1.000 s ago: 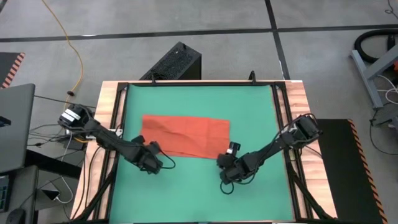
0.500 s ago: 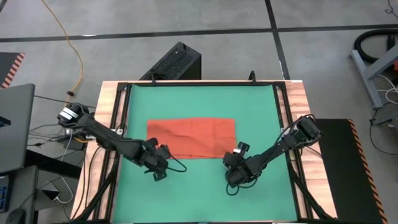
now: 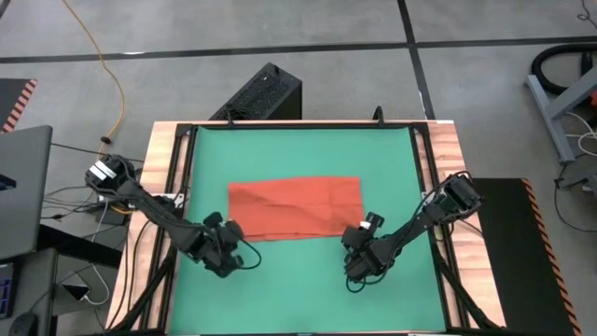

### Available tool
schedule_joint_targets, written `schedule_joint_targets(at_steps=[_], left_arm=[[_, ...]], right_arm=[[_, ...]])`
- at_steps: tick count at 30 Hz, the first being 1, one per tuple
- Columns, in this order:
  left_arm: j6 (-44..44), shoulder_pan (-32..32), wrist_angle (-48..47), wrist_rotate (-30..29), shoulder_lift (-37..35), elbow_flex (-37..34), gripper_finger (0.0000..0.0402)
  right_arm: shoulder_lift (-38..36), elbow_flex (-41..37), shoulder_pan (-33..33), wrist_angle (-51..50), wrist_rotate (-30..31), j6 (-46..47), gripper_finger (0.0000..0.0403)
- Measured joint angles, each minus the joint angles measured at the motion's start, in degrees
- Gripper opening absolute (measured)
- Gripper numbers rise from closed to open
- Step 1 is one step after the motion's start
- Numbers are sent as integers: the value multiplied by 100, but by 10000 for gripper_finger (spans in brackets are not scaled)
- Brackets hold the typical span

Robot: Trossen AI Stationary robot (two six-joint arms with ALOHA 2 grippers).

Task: Roll towel
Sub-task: Fold the orange towel

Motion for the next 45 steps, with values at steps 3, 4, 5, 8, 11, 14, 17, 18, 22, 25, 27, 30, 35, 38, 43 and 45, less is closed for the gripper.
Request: schedule_joint_targets(at_steps=[3,4,5,8,11,14,17,18,22,25,27,30,35,38,43,45], left_arm=[[-567,-86,-548,69,-2,-47,0],[-877,-138,-794,130,-2,-64,0],[-1212,-196,-1060,120,-2,-74,0],[-2260,-406,-1661,-508,-2,-77,0],[-2685,-492,-1748,-923,-9,-178,0],[-2703,-410,-1341,-773,-7,-505,0],[-2713,-355,-453,-679,-7,-995,0],[-2666,-342,-153,-723,-19,-1106,0],[-2469,-286,353,-786,-28,-1262,0],[-2217,-269,409,-809,-45,-1146,0],[-2071,-208,591,-713,-63,-1076,0],[-1703,-145,1068,-421,-177,-1041,0],[-1000,-122,1846,-62,-728,-1028,0],[-955,-120,1818,-199,-1285,-1029,0],[-655,-157,1812,-630,-2405,-1028,0],[-593,-176,1730,-617,-2727,-1028,0]], right_arm=[[0,-2,0,16,2,0,15],[0,-2,1,18,2,0,15],[-1,0,1,23,2,0,15],[-2,-2,0,35,12,-2,15],[-2,-2,0,40,37,-9,15],[-2,-2,0,46,42,-20,15],[-2,-2,0,48,46,-20,15],[-2,0,0,48,46,-20,15],[-2,0,0,53,50,-20,15],[-1,-1,-2,57,90,-20,15],[0,-2,-2,62,107,-22,15],[0,-2,-2,63,118,-22,15],[0,0,-2,65,131,-22,15],[0,0,-2,64,136,-22,15],[0,2,-2,62,136,-20,15],[0,2,-2,62,138,-20,15]])
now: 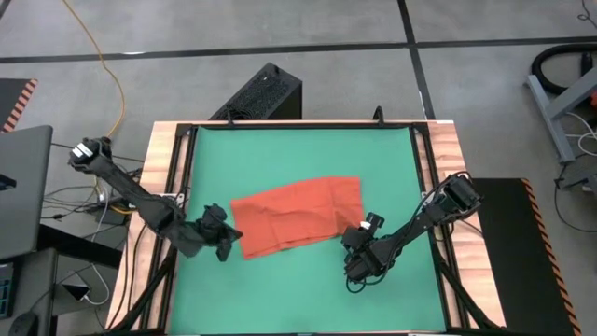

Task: Roll towel
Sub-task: Fold the orange towel

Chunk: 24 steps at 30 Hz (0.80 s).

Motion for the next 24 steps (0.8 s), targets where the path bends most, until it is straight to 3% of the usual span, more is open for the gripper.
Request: schedule_joint_targets(at_steps=[6,13,16,24], left_arm=[[-105,-221,-225,272,118,-35,0],[1034,-506,1331,530,1337,-42,0],[1399,-530,1450,501,1821,32,3],[2747,-523,1380,496,2830,587,59]], right_arm=[[0,0,0,0,4,2,15],[0,0,-1,-1,13,2,15],[0,2,-2,2,13,2,15],[0,0,2,46,13,3,15]])
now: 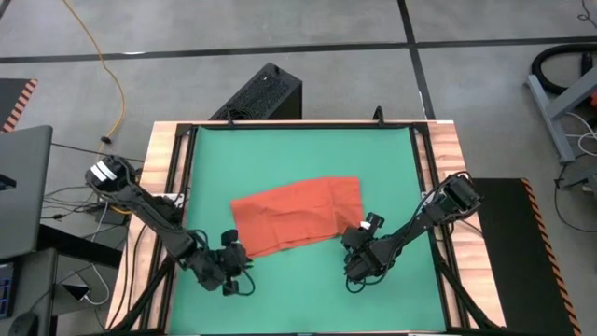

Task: Roll towel
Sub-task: Fold the orange towel

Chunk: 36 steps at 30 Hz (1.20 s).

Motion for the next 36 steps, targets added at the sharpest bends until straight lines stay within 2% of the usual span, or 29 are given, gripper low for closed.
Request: schedule_joint_targets(at_steps=[4,8,16,21,27,36], left_arm=[[-126,-2,-693,-259,179,299,96],[-581,0,-1247,-417,436,334,113],[-578,0,-1089,-485,958,344,114],[-634,0,-1212,-455,887,355,114],[-622,-10,-1987,-604,705,722,114],[-285,-28,-1773,-752,732,583,114]], right_arm=[[0,0,0,8,0,-1,15],[0,0,0,17,0,-1,15],[-2,0,0,32,-2,1,15],[-2,0,0,40,-2,4,15],[-2,0,0,48,-2,6,15],[-3,0,0,55,-4,6,15]])
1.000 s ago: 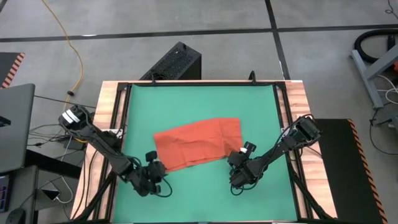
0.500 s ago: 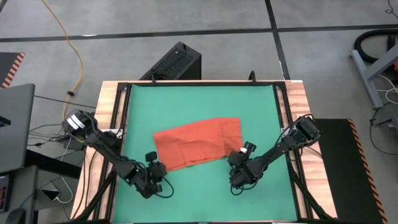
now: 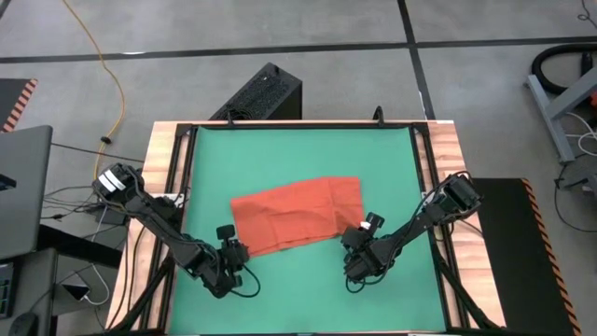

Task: Roll towel
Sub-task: Fold the orange towel

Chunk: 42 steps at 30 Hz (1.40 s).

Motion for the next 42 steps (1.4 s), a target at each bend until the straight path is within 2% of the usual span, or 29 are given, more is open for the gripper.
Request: schedule_joint_targets(at_steps=[16,22,25,32,37,42], left_arm=[[39,20,208,-11,1,-295,114],[167,128,268,167,-1,-329,113],[226,190,265,307,-2,-329,96],[229,227,235,415,-3,-329,10],[160,229,130,568,-3,-226,2],[228,223,-479,611,-3,219,0]], right_arm=[[-2,0,0,2,2,0,15],[-2,2,0,2,2,0,15],[-2,2,0,2,2,-2,15],[-2,2,0,2,2,-2,15],[-2,2,0,0,2,-2,15],[-2,2,0,0,2,-2,15]])
